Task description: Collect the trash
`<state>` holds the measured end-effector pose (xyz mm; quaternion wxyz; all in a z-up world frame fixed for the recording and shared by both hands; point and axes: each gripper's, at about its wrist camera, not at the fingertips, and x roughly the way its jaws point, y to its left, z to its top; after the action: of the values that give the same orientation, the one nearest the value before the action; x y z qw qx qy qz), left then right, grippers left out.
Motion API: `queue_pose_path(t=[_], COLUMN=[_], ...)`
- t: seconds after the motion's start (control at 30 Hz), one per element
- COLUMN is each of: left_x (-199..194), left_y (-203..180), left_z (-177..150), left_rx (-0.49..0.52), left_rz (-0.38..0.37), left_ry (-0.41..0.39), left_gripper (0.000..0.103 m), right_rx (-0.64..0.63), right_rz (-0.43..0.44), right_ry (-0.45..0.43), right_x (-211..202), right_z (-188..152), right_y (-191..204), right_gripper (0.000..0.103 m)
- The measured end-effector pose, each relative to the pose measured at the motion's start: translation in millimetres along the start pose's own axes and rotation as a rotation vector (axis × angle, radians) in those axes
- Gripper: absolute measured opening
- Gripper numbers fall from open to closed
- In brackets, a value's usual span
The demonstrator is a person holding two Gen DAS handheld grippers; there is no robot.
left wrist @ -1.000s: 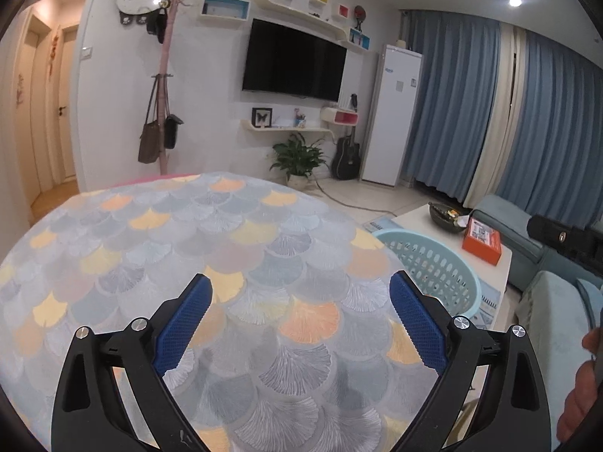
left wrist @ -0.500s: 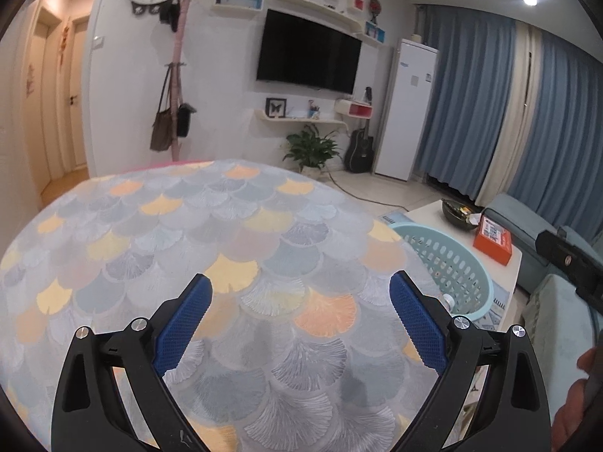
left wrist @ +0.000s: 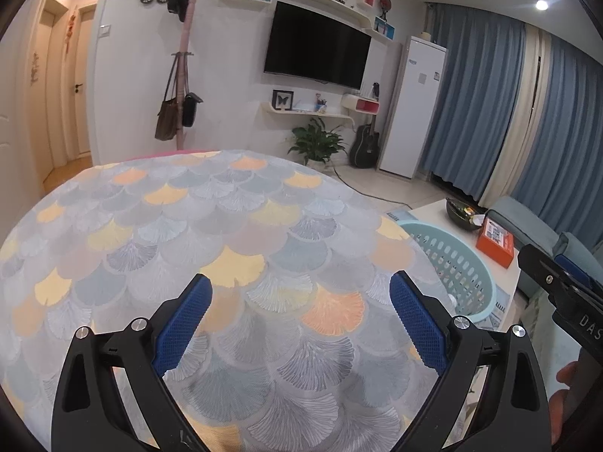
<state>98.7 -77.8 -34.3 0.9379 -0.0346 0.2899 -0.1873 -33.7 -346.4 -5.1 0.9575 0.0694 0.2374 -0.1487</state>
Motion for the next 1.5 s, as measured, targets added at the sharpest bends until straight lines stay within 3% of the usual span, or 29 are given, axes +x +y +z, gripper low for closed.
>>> queue_pose_path(t=[1.5], left_x=[0.5], left_y=[1.7], left_z=[-0.2], left_rx=[-0.005], left_rz=[0.015], left_ry=[-0.002], left_gripper=[0.093], right_rx=[-0.003], right_rz=[0.018], right_ry=[-0.049], right_x=[-10.7], right_z=[17.3], right_y=[0.5], right_gripper=[0.088])
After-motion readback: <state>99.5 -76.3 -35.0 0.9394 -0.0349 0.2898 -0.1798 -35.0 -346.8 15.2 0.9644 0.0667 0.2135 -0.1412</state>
